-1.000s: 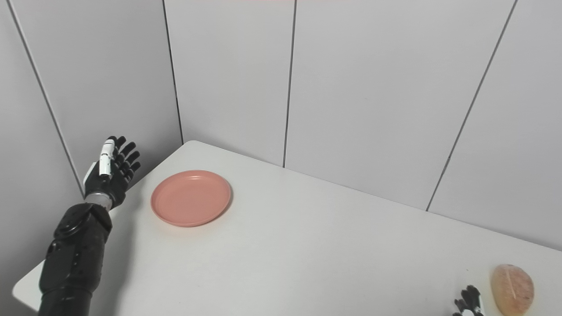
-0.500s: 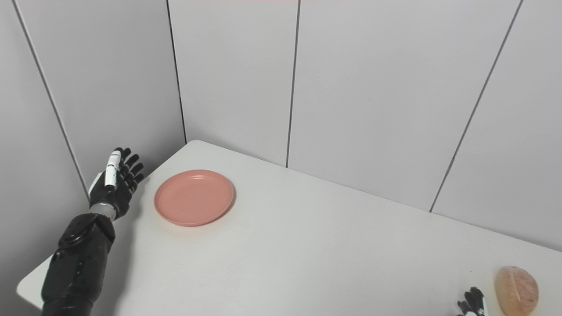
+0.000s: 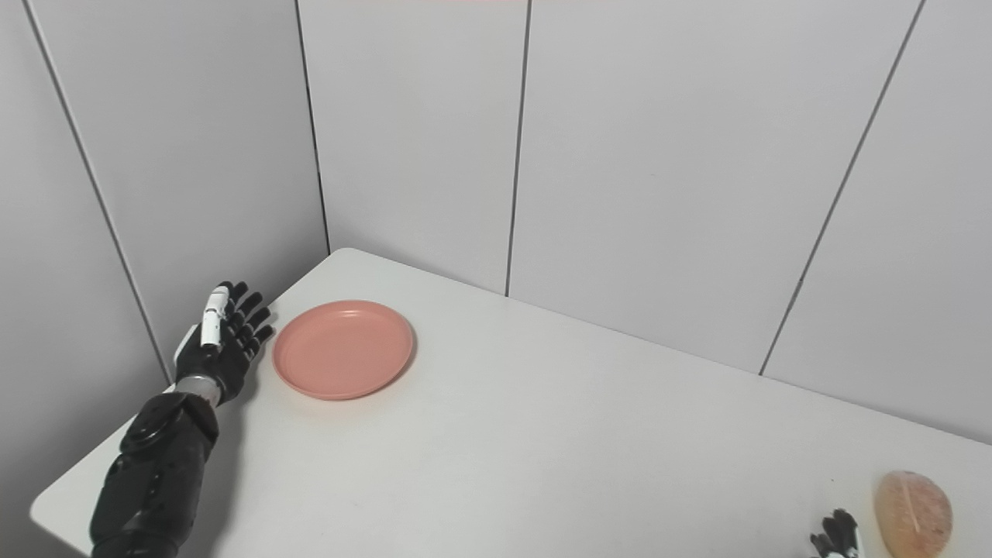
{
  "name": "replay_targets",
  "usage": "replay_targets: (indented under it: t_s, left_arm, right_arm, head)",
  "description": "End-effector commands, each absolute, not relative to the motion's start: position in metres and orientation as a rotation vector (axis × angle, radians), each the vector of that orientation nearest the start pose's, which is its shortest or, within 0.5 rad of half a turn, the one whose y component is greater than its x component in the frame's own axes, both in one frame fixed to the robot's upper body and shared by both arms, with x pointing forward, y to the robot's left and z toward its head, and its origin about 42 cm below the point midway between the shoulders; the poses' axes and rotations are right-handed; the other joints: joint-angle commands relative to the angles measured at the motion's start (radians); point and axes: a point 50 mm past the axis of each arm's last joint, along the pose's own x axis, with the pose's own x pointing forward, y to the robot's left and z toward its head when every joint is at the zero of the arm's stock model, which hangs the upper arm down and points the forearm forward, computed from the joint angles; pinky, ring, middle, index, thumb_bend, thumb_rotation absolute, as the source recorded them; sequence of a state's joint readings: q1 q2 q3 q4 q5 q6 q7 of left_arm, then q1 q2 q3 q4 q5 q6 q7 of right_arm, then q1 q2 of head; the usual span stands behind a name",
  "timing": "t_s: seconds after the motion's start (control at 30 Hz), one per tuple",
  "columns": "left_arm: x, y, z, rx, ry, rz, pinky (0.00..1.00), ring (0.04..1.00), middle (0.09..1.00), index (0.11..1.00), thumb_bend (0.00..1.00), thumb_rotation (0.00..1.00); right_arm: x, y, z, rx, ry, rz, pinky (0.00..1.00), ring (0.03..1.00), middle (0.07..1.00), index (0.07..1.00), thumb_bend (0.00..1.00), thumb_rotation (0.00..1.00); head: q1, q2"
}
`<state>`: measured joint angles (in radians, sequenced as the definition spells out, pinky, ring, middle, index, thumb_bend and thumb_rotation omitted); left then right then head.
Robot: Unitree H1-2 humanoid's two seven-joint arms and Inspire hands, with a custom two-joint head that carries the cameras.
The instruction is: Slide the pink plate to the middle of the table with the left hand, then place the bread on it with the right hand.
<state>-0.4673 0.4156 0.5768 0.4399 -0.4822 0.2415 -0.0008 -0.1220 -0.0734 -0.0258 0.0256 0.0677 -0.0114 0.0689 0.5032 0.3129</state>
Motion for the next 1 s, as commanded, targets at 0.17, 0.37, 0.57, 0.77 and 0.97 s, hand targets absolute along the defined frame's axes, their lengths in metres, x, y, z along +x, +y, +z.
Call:
replay_targets:
  t_s: [0.17,0.37,0.57,0.77,0.97]
  left_arm:
    - [0.397,0.483,0.206,-0.366,-0.102,0.467,1.00,0.969,0.968,0.956,0.25,1.00]
    - [0.398,0.480,0.196,-0.393,-0.096,0.460,0.99,0.953,0.954,0.947,0.24,1.00]
    - [0.400,0.477,0.189,-0.411,-0.087,0.436,1.00,0.970,0.970,0.973,0.24,1.00]
    - [0.403,0.473,0.182,-0.379,-0.063,0.447,0.98,0.953,0.954,0.947,0.25,1.00]
    - [0.410,0.465,0.179,-0.410,-0.051,0.419,0.98,0.953,0.958,0.952,0.26,1.00]
  right_arm:
    - [0.313,-0.241,0.115,-0.034,-0.026,0.023,0.98,0.969,0.974,0.971,0.24,1.00]
    - [0.313,-0.241,0.116,-0.030,-0.029,0.022,0.98,0.972,0.977,0.973,0.24,1.00]
    - [0.313,-0.241,0.116,-0.032,-0.027,0.017,0.97,0.961,0.967,0.963,0.24,1.00]
    - [0.313,-0.240,0.116,-0.026,-0.027,0.020,0.97,0.961,0.969,0.964,0.25,1.00]
    - [0.312,-0.239,0.115,-0.021,-0.034,0.019,0.95,0.952,0.960,0.955,0.25,1.00]
  head:
    - [-0.001,0.005]
    - [-0.001,0.008]
    - [-0.002,0.008]
    - [-0.010,0.013]
    - [-0.019,0.017]
